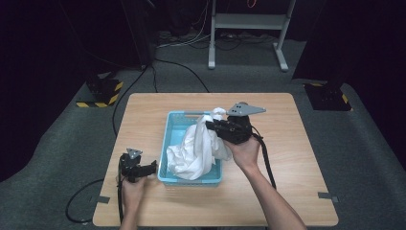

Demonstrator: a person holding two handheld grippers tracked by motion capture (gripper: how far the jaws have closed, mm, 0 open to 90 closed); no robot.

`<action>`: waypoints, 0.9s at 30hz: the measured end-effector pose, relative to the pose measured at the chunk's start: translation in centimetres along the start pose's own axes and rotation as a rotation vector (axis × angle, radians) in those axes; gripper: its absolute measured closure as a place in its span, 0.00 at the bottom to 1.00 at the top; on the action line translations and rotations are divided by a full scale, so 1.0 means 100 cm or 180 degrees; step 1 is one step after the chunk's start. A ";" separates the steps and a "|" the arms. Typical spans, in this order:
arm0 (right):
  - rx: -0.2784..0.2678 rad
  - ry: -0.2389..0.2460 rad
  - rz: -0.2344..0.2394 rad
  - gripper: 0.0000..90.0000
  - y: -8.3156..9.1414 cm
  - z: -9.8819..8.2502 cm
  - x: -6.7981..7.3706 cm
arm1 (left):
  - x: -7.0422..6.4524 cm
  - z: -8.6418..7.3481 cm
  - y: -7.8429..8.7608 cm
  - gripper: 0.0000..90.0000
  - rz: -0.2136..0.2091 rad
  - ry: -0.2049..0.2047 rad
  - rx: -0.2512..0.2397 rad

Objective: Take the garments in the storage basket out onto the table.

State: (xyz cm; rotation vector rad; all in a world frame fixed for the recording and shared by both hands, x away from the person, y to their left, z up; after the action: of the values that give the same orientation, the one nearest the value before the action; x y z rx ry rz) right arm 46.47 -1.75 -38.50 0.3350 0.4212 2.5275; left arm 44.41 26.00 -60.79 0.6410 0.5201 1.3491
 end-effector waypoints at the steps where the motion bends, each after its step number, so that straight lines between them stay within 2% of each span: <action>1: -0.0005 0.0006 -0.0002 0.91 0.001 0.001 0.000 | 0.000 0.000 0.000 0.11 0.0000 0.0000 0.0001; 18: -0.0159 -0.0026 -0.0049 0.91 0.024 0.016 -0.014 | 0.000 0.000 0.000 0.11 0.0005 -0.0005 0.0003; 27: -0.0321 -0.0053 -0.0131 0.91 0.048 0.029 -0.025 | 0.000 0.000 0.000 0.11 0.0008 -0.0006 0.0003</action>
State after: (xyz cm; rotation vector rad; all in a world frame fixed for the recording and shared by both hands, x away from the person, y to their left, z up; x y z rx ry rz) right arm 47.12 -6.29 -34.49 0.3054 0.2902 2.4935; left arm 44.41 25.98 -60.80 0.6437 0.5185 1.3506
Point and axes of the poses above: each handheld gripper's, and its own axes: y roughly backward along the jaws, z roughly out of its top, x roughly to its left, the point moved 9 cm from there along -y, roughly forward along the jaws, and after that the axes turned 2 degrees about z, right-handed, at the moved point
